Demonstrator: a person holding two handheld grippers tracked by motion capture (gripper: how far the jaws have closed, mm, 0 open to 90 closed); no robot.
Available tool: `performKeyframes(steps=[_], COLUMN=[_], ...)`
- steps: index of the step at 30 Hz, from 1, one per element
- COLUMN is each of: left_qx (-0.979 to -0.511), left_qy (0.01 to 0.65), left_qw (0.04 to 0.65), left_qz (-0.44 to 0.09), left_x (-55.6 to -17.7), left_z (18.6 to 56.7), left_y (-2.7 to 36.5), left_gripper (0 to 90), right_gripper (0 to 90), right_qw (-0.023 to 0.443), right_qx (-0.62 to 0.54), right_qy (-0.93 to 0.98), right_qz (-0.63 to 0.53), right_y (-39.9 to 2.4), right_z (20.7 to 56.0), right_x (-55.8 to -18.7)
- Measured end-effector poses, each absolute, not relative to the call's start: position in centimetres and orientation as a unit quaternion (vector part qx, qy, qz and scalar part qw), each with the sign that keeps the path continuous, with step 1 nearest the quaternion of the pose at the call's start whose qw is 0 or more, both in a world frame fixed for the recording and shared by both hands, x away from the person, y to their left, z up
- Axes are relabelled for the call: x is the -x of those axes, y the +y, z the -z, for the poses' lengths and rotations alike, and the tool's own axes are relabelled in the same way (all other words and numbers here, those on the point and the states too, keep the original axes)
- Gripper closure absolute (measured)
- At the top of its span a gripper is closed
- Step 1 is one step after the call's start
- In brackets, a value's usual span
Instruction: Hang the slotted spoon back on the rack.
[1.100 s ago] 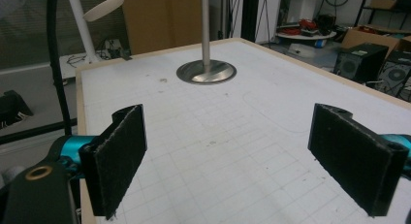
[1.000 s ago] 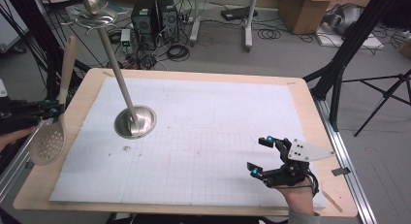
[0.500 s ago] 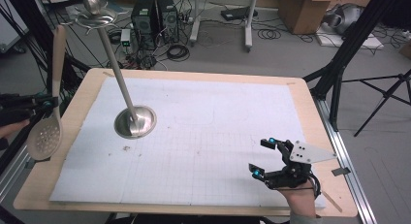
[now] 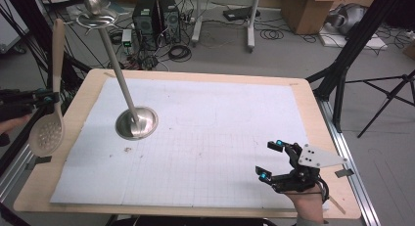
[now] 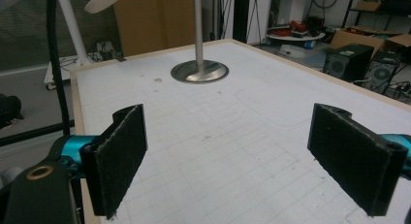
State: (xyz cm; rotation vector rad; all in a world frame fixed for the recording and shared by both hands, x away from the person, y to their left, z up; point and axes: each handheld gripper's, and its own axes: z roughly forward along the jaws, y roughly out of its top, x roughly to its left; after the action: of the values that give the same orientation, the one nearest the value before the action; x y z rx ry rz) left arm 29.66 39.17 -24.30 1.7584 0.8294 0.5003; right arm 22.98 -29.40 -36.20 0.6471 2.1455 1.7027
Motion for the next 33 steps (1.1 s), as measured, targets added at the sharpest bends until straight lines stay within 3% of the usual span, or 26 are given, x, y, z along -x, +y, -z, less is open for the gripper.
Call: performKeyframes(steps=[33], left_qx=[-0.745], left_qy=[0.337], left_qw=[0.542], left_qz=[-0.192], left_x=[-30.52], left_z=[24.72], left_y=[38.75], left_gripper=[77.7], right_gripper=[13.2], right_qw=[0.169], right_qx=[-0.235], right_qy=[0.753], right_qz=[-0.592], right_y=[-29.89], right_z=[36.41], right_x=[-22.46])
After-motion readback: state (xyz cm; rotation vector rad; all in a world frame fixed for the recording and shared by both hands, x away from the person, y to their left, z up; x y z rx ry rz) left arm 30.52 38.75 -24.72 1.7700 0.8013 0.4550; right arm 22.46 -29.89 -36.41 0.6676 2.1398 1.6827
